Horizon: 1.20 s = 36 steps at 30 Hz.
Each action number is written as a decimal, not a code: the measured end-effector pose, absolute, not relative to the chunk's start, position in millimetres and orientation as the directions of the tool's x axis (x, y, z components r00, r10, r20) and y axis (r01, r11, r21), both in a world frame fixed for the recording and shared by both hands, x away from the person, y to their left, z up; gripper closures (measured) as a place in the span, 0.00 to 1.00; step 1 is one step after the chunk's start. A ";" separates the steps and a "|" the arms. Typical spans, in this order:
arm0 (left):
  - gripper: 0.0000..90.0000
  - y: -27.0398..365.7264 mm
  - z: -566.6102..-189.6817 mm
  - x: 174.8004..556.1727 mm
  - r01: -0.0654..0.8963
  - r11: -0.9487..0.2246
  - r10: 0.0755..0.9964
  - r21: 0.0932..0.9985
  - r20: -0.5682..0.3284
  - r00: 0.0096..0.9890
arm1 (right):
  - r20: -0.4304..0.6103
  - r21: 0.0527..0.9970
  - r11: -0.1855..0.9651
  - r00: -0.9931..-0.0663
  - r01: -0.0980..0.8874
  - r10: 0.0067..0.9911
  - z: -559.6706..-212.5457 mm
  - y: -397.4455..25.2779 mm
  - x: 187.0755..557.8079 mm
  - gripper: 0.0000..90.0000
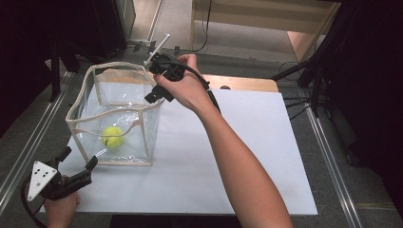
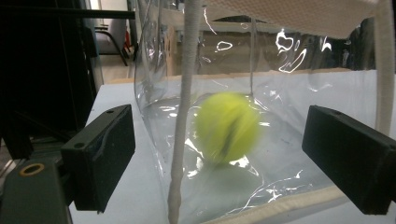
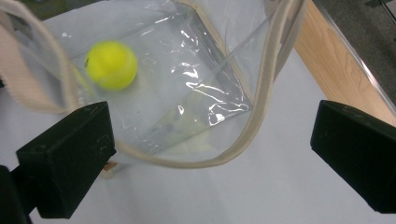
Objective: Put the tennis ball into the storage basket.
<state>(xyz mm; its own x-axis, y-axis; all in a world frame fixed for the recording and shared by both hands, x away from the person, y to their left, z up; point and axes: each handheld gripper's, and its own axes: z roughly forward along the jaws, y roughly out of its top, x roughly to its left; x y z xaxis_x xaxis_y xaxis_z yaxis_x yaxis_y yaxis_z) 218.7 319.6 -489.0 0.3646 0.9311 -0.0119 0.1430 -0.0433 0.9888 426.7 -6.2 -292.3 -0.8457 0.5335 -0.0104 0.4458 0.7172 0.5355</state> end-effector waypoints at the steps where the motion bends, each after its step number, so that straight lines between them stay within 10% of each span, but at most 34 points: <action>1: 0.11 319.4 -489.0 218.7 0.145 -0.045 0.932 0.988 -0.011 0.364 | -0.004 0.537 0.715 -0.846 0.448 0.534 -293.4 -9.1 425.1 0.00; 36: 0.11 318.8 -488.9 218.3 0.142 -0.060 0.931 0.988 0.004 0.364 | 0.008 0.626 0.640 -0.824 0.446 0.567 -377.3 -78.5 364.3 0.00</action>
<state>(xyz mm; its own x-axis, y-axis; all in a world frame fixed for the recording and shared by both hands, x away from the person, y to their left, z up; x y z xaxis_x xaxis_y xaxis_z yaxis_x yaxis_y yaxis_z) 218.3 318.8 -488.9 0.3644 0.9312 0.0038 0.1418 -0.0595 0.9881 364.3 -78.5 -377.3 -0.8239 0.5667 0.0077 0.4460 0.6399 0.6258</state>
